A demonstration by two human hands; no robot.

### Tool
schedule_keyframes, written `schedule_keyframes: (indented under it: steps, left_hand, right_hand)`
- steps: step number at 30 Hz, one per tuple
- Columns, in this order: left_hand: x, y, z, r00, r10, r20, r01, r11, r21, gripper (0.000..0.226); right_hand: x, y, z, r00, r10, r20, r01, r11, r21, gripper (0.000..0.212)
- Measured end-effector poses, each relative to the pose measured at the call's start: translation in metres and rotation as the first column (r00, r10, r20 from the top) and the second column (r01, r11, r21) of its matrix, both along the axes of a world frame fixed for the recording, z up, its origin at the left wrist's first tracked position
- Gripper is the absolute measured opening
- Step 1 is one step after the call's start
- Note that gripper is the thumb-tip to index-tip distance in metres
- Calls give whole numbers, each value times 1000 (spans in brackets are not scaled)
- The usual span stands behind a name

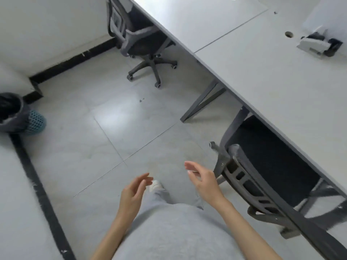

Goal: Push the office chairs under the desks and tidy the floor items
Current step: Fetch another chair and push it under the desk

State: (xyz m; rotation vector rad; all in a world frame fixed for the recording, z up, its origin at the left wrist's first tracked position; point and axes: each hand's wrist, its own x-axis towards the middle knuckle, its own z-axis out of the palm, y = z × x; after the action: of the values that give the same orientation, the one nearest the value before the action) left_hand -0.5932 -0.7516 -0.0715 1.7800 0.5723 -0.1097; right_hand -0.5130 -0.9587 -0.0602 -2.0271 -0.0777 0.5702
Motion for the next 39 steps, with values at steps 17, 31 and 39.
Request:
schedule_keyframes:
  steps: [17, 31, 39]
  left_hand:
    - [209, 261, 13, 920, 379, 101, -375, 925, -62, 23]
    - [334, 465, 1, 633, 774, -7, -774, 632, -21, 26]
    - [462, 670, 8, 822, 568, 51, -569, 823, -2, 25]
  right_hand:
    - [242, 235, -27, 975, 215, -50, -218, 973, -72, 25]
    - [522, 607, 24, 772, 613, 167, -628, 776, 58, 24]
    - [587, 711, -10, 903, 424, 62, -425, 905, 7, 23]
